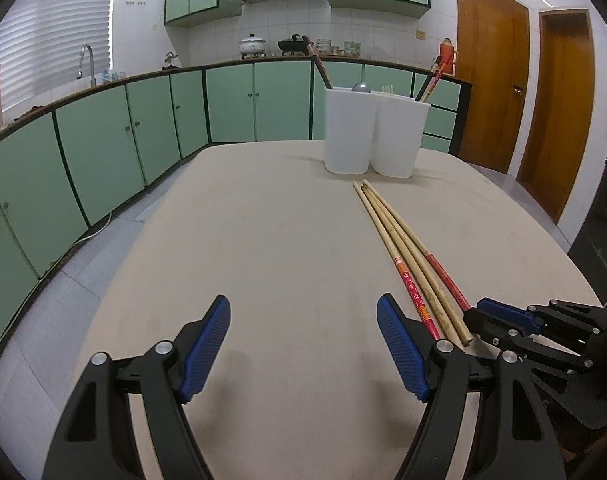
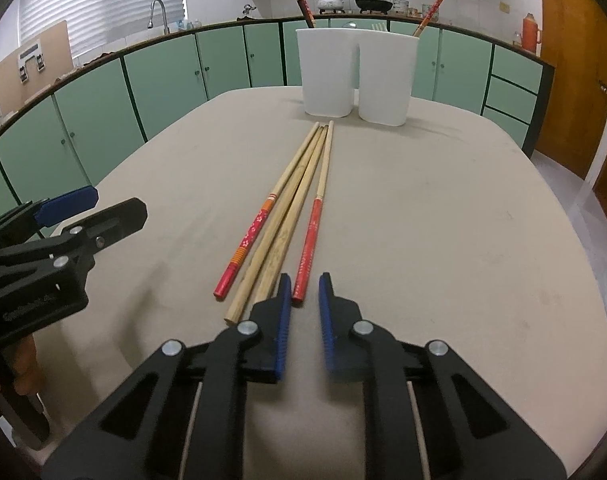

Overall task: Organize utensils
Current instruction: 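Grasp a red-patterned wooden chopstick with the right tool while the left tool grasps another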

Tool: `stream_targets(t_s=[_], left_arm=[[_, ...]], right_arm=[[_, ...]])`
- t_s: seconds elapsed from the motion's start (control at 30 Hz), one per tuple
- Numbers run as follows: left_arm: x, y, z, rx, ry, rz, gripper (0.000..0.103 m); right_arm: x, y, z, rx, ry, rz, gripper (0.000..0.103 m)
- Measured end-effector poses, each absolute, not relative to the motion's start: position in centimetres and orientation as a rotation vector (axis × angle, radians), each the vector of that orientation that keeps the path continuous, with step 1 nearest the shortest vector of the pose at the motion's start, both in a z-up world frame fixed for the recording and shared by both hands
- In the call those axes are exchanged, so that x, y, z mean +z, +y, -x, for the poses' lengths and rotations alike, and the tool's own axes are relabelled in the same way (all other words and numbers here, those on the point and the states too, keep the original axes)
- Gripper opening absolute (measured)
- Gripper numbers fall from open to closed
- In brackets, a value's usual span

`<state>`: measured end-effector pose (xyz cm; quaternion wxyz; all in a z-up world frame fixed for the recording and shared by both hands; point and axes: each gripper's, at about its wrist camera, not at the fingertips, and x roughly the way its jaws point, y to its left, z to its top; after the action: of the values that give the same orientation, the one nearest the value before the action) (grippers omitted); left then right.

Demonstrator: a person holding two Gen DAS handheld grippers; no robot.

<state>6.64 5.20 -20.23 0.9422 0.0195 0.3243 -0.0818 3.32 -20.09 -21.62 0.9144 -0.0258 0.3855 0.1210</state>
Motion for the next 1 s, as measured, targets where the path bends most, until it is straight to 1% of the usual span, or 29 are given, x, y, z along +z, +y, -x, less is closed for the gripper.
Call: stream_targets(t_s=[0.03,0.17,0.4,0.67,0.93,1.0], left_arm=[[-20.2,5.1,-6.6,-0.168,0.661,-0.040,0.074],[-20.3,4.7,-6.5,-0.173,0.661,-0.049,0.074],[-20.4,3.7,-6.5,-0.190,0.668,-0.062,0.074],[-21.2,1.3,-6.7,-0.251,0.725,-0.049,0.074],[-22.2,-0.3,-7.2,-0.240,0.762,-0.095,0.073],[-22.4,-0.4,-7.4,-0.236,0.777,-0.104,0.071]], right_arm=[[-21.6,-20.0,-3.4,0.246,0.793,0.059,0.007],[-21.7,-20.1,-3.5,0.245,0.792,0.060,0.007],[-21.2,-22.8,-3.6,0.203,0.800,-0.043,0.005],[-20.1,-27.3,-3.2,0.123,0.771,-0.114,0.005],[-20.2,-27.9,-2.6,0.132,0.758,-0.110,0.005],[-20.1,-27.9,-2.8,0.134,0.756,-0.114,0.005]])
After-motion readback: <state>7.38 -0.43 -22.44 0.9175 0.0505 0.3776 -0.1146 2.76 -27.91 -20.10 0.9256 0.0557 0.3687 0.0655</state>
